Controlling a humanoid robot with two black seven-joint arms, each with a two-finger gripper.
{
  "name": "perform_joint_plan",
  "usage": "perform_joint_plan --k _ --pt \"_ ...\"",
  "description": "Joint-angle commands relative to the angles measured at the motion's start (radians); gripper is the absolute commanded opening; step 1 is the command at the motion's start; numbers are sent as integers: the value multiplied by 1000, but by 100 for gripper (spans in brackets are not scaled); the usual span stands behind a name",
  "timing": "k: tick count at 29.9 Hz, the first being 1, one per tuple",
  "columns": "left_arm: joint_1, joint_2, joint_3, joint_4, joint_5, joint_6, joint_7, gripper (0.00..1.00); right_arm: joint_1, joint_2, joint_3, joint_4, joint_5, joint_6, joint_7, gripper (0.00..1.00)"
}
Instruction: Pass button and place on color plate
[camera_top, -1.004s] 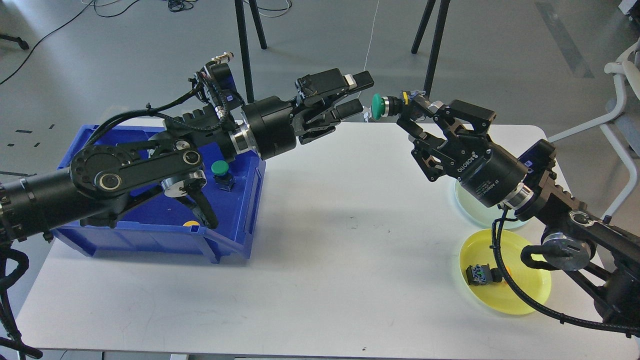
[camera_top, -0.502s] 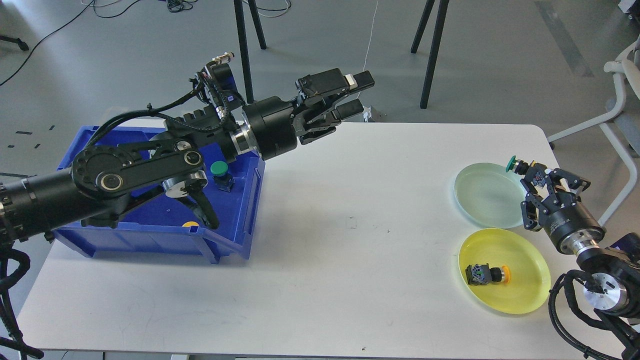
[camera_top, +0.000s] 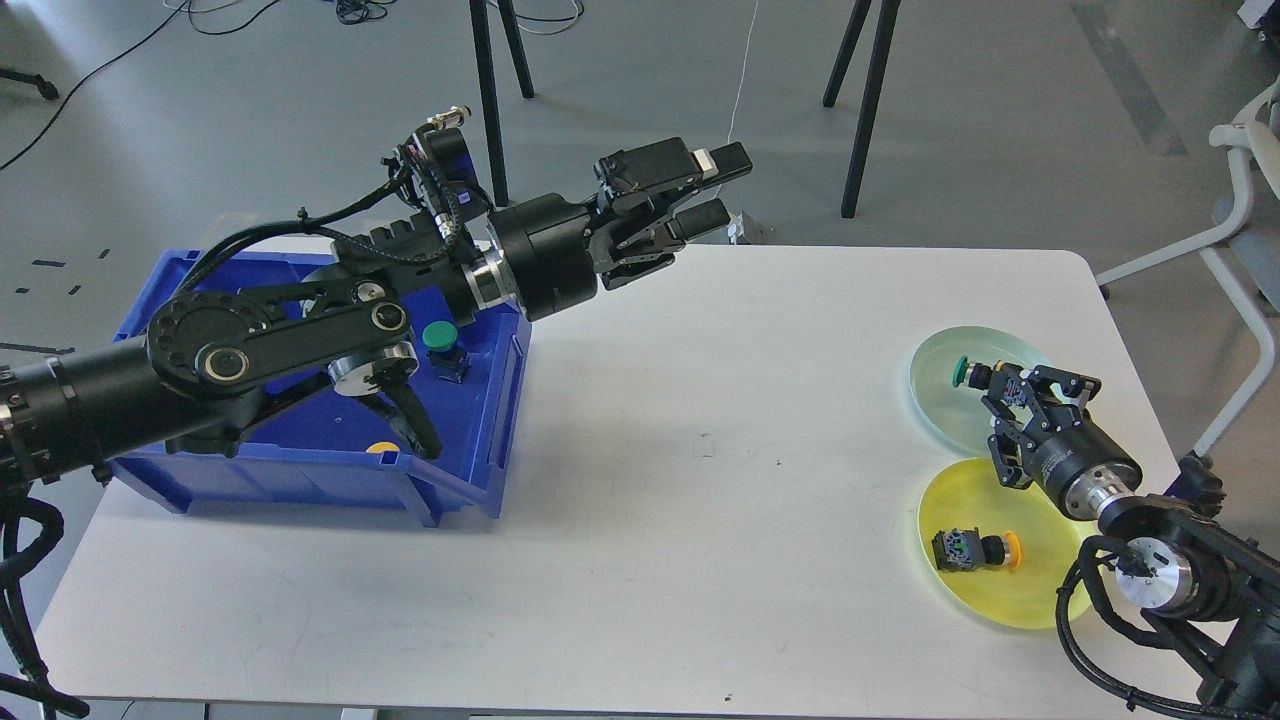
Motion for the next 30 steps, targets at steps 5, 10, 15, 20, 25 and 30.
perform_joint_plan --k 5,10,15,20,25,30 --pt "0 -9 -2 0 -2 27 0 76 -12 -1 7 25 4 18 8 56" --pt "50 2 -87 -3 -15 70 0 77 -20 -46 76 154 9 56 14 90" --pt "205 46 -334 -3 -66 46 0 80 -20 -150 230 373 8 167 6 96" --pt "302 149 -489 -15 -91 -282 0 82 56 -170 302 458 11 348 12 96" --pt "435 160 -632 -15 -169 -317 0 86 201 -172 228 450 57 367 12 96" --pt "456 160 -641 -14 -169 -317 0 87 239 -164 210 444 60 367 14 96"
